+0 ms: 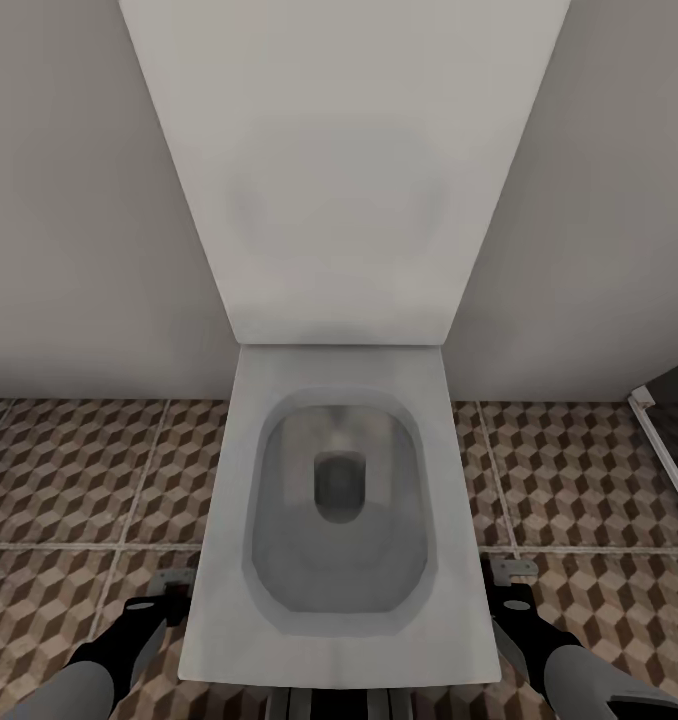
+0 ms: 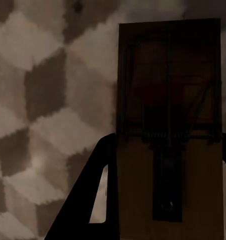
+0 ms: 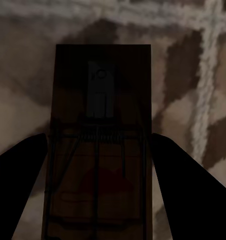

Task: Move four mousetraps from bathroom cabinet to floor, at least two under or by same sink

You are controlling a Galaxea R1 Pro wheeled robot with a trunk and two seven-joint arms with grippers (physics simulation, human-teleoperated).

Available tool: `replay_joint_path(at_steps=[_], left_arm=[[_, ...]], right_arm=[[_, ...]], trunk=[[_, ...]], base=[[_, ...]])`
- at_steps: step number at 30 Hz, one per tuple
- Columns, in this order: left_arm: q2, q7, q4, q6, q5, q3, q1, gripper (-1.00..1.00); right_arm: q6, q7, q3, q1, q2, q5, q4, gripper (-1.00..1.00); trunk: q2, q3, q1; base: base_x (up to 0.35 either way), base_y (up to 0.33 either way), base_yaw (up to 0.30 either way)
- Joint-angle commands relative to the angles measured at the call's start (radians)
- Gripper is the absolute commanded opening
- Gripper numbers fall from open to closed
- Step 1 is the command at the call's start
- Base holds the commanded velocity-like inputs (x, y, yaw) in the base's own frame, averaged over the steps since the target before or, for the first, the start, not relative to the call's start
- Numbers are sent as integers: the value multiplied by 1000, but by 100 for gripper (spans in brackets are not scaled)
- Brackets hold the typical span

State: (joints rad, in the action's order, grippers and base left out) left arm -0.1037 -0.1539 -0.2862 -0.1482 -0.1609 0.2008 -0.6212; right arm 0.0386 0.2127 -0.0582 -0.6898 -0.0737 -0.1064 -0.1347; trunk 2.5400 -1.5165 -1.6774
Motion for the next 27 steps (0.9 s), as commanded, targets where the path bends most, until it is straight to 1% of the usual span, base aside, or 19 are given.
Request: replay_joint_path(at_steps=[1,4,12,22,27], left_arm=[[1,-3,-2,-5,-3,-2,0,-100],[2,-3,-6,0,-3,0,0,-100],[2,-3,-7,69,-3,4,0,-100],[4,-3,-5,86,-3,4,0,-100],[4,-3,-4,87,-3,4,0,-100]], right_arm=[[3,2,-6,-1,0,-10,1,-100],[3,2,-6,-1,0,-10,1,-100],[3,2,-6,-1,0,-10,1,-100],[3,2,-6,-1,0,-10,1,-100],[3,2,-6,-1,0,-10,1,-100]], trunk=[[0,0,0],[0,0,0],[0,0,0],[0,0,0],[1,-20,-2]], base=[[0,0,0],[0,0,0],[0,0,0],[0,0,0],[0,0,0]])
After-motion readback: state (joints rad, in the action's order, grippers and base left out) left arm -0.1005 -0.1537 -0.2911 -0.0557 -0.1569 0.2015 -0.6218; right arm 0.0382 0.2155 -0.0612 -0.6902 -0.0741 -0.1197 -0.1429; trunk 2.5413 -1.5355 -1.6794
